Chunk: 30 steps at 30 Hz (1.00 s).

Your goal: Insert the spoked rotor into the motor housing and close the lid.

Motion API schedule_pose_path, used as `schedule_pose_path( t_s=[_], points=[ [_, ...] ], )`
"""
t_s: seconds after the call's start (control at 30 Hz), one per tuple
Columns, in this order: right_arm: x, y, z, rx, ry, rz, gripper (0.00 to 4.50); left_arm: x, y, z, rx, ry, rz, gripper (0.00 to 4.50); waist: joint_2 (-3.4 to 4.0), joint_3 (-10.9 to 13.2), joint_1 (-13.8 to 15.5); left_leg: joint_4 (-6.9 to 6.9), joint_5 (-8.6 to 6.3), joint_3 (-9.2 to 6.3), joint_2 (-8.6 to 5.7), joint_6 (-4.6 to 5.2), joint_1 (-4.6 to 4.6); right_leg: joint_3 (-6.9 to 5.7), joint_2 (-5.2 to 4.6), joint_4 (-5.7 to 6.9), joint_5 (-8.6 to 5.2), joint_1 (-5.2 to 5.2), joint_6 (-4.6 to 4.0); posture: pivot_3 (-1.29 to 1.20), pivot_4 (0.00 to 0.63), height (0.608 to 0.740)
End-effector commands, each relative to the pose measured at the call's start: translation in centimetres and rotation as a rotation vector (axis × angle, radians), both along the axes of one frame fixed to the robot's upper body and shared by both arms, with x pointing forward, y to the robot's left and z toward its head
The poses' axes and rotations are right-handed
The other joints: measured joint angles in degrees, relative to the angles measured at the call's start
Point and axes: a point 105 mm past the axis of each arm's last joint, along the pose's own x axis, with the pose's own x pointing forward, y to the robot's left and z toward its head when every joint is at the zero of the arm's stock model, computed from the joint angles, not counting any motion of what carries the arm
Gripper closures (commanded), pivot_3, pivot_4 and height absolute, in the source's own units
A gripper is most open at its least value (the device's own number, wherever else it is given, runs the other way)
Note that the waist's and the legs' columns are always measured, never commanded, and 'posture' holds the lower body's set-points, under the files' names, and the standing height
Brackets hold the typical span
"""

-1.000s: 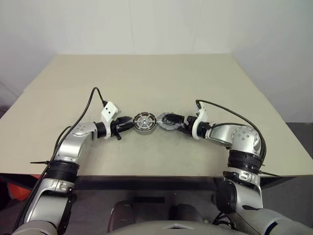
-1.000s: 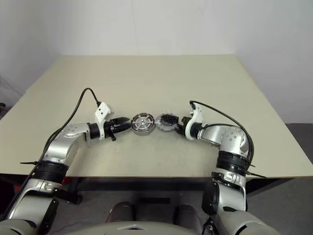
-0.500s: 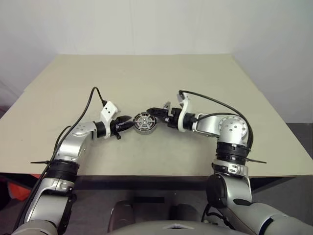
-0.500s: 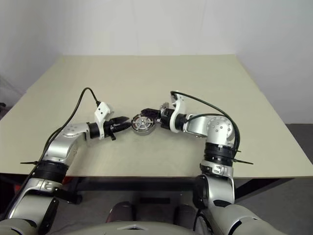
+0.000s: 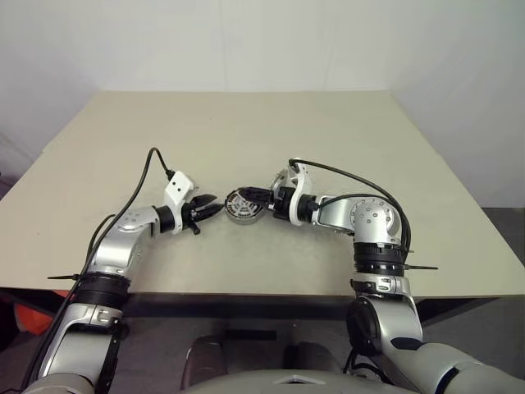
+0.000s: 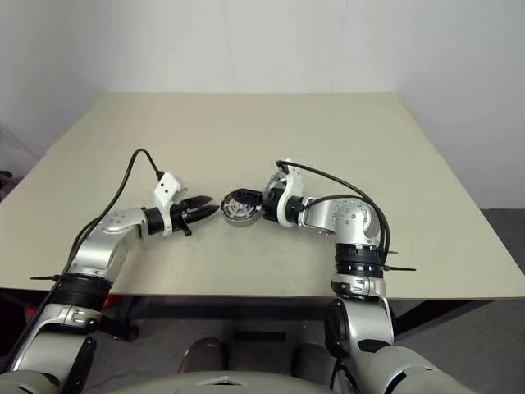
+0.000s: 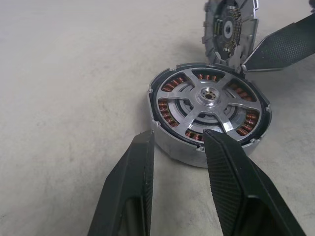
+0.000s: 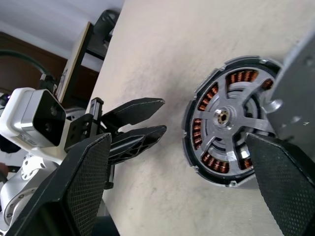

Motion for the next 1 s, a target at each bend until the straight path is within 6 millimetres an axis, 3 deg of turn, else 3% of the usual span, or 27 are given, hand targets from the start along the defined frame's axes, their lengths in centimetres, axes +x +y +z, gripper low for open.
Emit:
schedule_pose_path(
  t_s=[0.03, 0.27, 0.5, 0.63, 0.8, 1.0],
  points=[
    [0.8, -0.1, 0.7, 0.02, -0.03, -0.023, 0.02, 0.6, -0.5, 1.7, -0.014, -0.056, -0.012, 2.84, 0.0, 0.0, -0.02, 0.0, 0.0, 0.0, 0.0, 0.0, 0.0, 0.0, 0.0, 0.0, 0.0, 0.0, 0.0, 0.0, 0.0, 0.74],
    [1.3, 1.0, -1.0, 0.043, 0.013, -0.028, 0.02, 0.9, -0.8, 1.7, -0.016, -0.057, -0.022, 2.84, -0.02, -0.01, -0.37, 0.01, 0.01, 0.01, 0.01, -0.01, 0.0, 0.0, 0.01, 0.03, 0.0, 0.02, 0.0, 0.0, 0.0, 0.74],
    [1.2, 1.9, -1.4, 0.039, 0.008, -0.002, 0.02, 0.8, -0.6, 1.7, -0.015, -0.058, -0.019, 2.84, -0.02, -0.01, -0.42, 0.01, 0.07, 0.01, 0.03, -0.11, 0.1, 0.0, 0.01, 0.12, -0.03, 0.04, 0.05, 0.0, 0.0, 0.74],
    [0.7, 2.0, 0.1, 0.049, -0.058, 0.048, 0.02, 0.7, -0.5, 1.7, -0.015, -0.059, -0.015, 2.84, -0.02, -0.01, -0.37, 0.01, 0.08, 0.02, 0.04, -0.14, 0.15, 0.0, 0.02, 0.14, -0.16, 0.05, 0.26, 0.0, 0.0, 0.74],
    [-0.4, 1.8, 2.8, -0.022, -0.265, 0.138, 0.02, 0.5, -0.4, 1.7, -0.024, -0.053, -0.017, 2.84, -0.02, -0.01, -0.2, 0.0, 0.02, 0.0, 0.03, -0.04, 0.02, -0.01, 0.02, 0.06, 0.03, -0.02, -0.06, 0.0, 0.0, 0.74],
    [-1.0, 1.7, 3.8, -0.08, -0.368, 0.188, 0.02, 0.5, -0.7, 1.7, -0.029, -0.051, -0.023, 2.84, -0.03, -0.01, -0.12, 0.01, -0.06, 0.0, 0.02, 0.1, 0.0, -0.03, 0.01, -0.08, 0.03, -0.02, -0.06, 0.0, 0.0, 0.74]
  ],
)
